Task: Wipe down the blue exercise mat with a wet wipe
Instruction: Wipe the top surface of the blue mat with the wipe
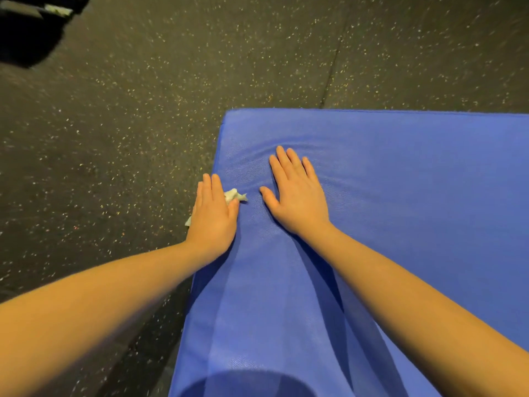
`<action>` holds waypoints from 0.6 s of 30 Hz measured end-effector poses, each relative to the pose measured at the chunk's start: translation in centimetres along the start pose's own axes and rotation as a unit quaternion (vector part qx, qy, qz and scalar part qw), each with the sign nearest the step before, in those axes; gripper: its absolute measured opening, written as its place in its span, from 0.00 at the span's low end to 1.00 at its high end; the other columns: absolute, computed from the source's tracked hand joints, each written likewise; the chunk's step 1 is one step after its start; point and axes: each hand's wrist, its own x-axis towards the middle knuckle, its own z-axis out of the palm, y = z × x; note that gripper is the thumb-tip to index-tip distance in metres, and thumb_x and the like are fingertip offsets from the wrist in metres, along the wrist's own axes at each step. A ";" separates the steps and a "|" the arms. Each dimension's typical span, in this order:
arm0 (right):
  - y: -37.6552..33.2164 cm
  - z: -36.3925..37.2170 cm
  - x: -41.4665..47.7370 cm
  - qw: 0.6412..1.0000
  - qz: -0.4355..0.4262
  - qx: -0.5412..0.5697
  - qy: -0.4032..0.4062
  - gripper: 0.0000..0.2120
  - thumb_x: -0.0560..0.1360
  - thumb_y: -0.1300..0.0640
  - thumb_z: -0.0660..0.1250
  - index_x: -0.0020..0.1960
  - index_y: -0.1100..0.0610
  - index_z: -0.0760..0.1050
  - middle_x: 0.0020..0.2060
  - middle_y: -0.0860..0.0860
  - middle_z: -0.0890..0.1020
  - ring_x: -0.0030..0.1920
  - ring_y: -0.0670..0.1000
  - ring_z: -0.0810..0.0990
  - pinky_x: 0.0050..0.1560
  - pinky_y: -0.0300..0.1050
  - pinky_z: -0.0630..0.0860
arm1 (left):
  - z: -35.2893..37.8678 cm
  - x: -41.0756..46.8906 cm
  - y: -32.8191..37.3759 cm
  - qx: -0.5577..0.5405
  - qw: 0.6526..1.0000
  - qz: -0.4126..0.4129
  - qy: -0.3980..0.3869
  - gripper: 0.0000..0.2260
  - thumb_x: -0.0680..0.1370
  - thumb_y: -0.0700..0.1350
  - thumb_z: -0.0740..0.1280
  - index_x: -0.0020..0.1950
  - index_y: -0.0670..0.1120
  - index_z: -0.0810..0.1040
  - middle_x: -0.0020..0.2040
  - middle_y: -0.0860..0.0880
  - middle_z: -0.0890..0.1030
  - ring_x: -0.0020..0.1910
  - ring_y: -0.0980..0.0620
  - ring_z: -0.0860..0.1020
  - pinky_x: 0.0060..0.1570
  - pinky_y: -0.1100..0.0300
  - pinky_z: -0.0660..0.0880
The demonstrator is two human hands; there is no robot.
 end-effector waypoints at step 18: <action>-0.2 0.4 0.2 1.000 0.012 0.006 0.008 0.35 0.75 0.40 0.45 0.74 0.60 0.63 0.76 0.55 0.62 0.76 0.56 0.57 0.75 0.54 0.51 | -2.8 0.3 2.0 -0.083 0.988 0.055 0.116 0.14 0.83 0.41 0.53 0.61 0.57 0.72 0.67 0.50 0.67 0.65 0.63 0.65 0.58 0.65 0.60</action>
